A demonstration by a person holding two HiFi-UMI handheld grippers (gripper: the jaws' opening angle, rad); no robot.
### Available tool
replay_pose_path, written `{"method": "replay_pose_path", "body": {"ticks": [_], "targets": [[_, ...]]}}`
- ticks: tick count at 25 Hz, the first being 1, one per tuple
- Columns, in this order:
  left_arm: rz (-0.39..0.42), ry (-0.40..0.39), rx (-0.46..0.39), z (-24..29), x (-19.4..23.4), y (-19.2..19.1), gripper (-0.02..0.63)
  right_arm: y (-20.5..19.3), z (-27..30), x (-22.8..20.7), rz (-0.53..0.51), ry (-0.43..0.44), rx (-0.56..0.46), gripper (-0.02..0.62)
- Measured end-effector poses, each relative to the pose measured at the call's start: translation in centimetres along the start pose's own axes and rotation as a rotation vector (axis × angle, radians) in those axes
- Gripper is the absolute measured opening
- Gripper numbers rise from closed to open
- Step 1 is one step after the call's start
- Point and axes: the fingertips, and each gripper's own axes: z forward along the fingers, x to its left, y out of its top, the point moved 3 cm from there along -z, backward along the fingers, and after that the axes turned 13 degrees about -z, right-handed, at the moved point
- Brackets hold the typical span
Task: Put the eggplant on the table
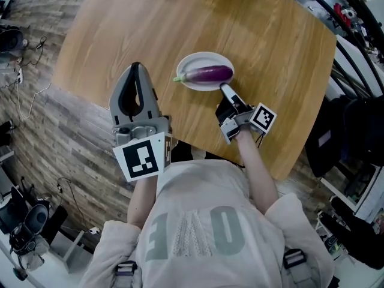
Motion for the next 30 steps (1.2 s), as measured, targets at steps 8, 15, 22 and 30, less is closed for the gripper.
{"method": "replay_pose_path", "body": {"ticks": [8, 15, 22, 30], "targets": [[-0.002, 0.022, 0.008, -0.6, 0.0, -0.3, 0.008, -0.2, -0.3, -1.6, -0.018, -0.048, 0.028, 0.025], [-0.002, 0.037, 0.013, -1.0, 0.0, -0.4, 0.008, -0.4, -0.5, -2.5, -0.002, -0.088, 0.034, 0.025], [-0.006, 0.043, 0.013, -1.2, -0.2, -0.4, 0.008, -0.3, -0.7, -2.8, 0.015, -0.126, 0.030, 0.025], [-0.013, 0.039, 0.009, -1.8, -0.5, -0.7, 0.008, -0.4, -1.4, -3.3, 0.059, -0.182, -0.003, 0.026]]}}
